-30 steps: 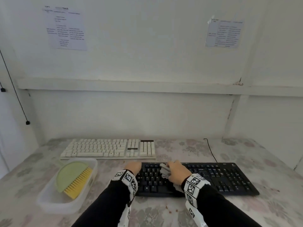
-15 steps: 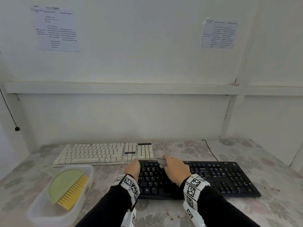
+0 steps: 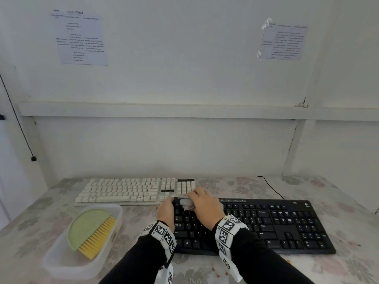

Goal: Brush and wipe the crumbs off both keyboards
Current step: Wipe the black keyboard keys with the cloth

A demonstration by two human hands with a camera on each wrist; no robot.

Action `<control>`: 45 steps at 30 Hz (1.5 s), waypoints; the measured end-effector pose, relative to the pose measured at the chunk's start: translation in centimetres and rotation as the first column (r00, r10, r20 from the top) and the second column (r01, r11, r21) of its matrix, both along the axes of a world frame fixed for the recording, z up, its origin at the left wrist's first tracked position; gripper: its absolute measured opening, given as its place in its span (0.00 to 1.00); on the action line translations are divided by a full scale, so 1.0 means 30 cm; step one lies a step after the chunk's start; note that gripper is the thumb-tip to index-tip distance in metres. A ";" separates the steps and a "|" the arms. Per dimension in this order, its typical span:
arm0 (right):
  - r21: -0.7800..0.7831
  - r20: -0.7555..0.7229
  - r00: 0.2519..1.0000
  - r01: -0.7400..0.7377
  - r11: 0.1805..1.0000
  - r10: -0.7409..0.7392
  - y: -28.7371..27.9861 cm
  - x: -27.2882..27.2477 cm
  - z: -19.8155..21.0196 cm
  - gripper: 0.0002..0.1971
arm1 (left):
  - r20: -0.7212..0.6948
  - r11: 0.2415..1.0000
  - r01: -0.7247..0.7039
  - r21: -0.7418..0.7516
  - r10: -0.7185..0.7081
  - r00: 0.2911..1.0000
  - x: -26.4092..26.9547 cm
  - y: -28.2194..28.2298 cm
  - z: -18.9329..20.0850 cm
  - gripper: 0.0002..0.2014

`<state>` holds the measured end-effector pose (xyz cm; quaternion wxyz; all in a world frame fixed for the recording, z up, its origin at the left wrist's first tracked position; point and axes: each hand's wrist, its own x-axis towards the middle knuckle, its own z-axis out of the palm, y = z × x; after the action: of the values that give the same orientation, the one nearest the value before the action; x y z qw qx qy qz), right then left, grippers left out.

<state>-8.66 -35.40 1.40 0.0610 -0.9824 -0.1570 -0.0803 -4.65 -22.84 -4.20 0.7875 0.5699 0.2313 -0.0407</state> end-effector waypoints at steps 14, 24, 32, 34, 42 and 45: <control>0.093 0.003 1.000 0.025 0.995 -0.025 -0.083 -0.033 0.081 0.21 | -0.023 0.996 -0.085 0.029 0.086 0.996 0.047 0.001 -0.088 0.34; 0.162 0.016 0.995 0.099 0.982 -0.103 -0.059 -0.041 0.034 0.19 | 0.018 0.995 -0.095 0.042 0.094 0.995 -0.033 -0.020 0.021 0.13; 0.206 -0.017 0.934 0.352 0.913 -0.357 -0.281 -0.064 0.040 0.22 | 0.048 0.995 -0.096 0.038 0.094 0.994 -0.017 -0.016 0.003 0.11; 0.207 -0.033 0.910 0.411 0.888 -0.414 -0.319 -0.066 0.039 0.22 | 0.048 0.995 -0.095 0.041 0.093 0.995 -0.013 -0.018 0.000 0.11; 0.272 0.070 0.962 0.235 0.933 -0.262 -0.191 -0.039 0.087 0.19 | 0.049 0.996 -0.079 0.050 0.077 0.996 -0.002 -0.016 -0.011 0.11; 0.254 0.100 0.995 -0.021 0.967 -0.005 -0.034 0.000 0.092 0.17 | 0.054 0.993 -0.091 0.081 0.087 0.995 0.001 -0.016 -0.011 0.12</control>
<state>-8.66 -36.43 4.16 0.1793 -0.9605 -0.1523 -0.1486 -4.63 -23.32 -4.54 0.7697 0.5921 0.2379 0.0186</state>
